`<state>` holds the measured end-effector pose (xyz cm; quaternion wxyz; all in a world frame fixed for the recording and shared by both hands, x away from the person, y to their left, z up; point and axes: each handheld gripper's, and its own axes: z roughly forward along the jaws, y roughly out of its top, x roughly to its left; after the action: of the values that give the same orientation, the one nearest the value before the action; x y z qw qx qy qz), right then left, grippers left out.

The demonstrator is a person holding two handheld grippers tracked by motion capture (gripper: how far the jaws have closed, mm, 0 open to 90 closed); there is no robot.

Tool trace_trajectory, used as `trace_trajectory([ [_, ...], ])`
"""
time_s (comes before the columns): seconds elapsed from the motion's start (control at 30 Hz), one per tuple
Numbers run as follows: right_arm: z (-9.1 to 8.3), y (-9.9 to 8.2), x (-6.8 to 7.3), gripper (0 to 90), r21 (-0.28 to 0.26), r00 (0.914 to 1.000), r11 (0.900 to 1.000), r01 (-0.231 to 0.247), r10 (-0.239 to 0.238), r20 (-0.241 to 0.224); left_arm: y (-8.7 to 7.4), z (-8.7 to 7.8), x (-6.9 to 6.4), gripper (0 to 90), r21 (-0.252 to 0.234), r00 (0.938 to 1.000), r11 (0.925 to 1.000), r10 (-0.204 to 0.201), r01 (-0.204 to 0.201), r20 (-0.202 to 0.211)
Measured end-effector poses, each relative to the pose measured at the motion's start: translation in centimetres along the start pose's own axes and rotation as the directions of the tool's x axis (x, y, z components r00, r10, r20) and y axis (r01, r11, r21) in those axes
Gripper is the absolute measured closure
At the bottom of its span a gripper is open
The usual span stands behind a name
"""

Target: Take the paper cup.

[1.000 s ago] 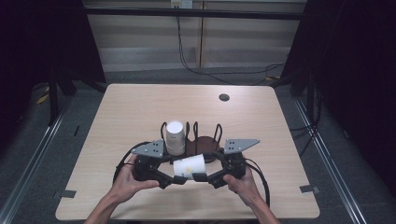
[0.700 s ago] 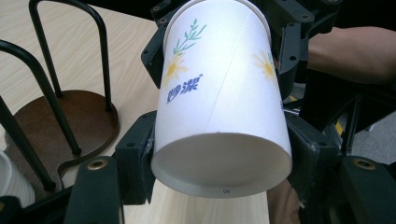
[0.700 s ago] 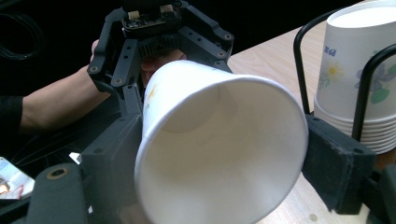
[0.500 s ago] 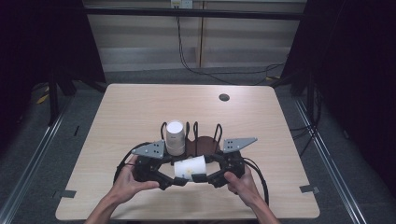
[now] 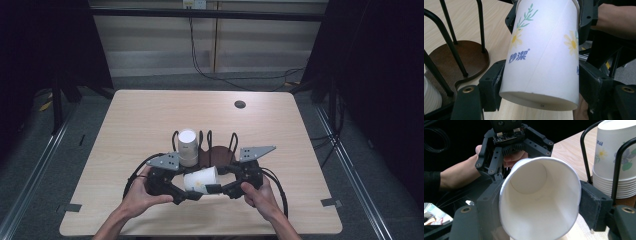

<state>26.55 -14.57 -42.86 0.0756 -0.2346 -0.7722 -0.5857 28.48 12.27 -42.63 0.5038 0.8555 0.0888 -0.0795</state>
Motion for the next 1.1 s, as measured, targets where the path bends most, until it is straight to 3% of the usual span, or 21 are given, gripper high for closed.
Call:
trace_trajectory([
  [0.23, -0.1, 0.1, 0.0, 27.9, -0.008, 1.0000, 1.0000, 0.001, -0.001, 0.008, -0.2, 0.4, 0.2, 22.8, 0.042, 0.9999, 0.9991, -0.004, 0.004, -0.010],
  [0.43, -0.5, 0.2, 0.1, 28.0, -0.006, 0.9990, 1.0000, 0.002, -0.002, 0.046, -0.2, 0.1, 0.3, 17.1, 0.043, 0.9988, 0.9989, -0.016, 0.018, -0.046],
  [0.8, -1.5, 0.1, -0.1, 28.2, -0.007, 0.9937, 0.9999, -0.009, 0.010, 0.112, -0.6, 0.0, 0.8, 16.1, 0.060, 0.9956, 0.9969, -0.046, 0.051, -0.082],
  [0.97, -2.0, 0.2, -0.1, 28.3, -0.016, 0.9915, 0.9998, -0.012, 0.014, 0.129, -0.8, 0.0, 0.7, 16.1, 0.072, 0.9970, 0.9964, -0.040, 0.044, -0.066],
  [1.1, -2.4, 0.2, -0.2, 28.4, -0.017, 0.9890, 0.9996, -0.021, 0.024, 0.146, -0.7, -0.3, 0.9, 16.1, 0.064, 0.9934, 0.9955, -0.064, 0.070, -0.095],
])
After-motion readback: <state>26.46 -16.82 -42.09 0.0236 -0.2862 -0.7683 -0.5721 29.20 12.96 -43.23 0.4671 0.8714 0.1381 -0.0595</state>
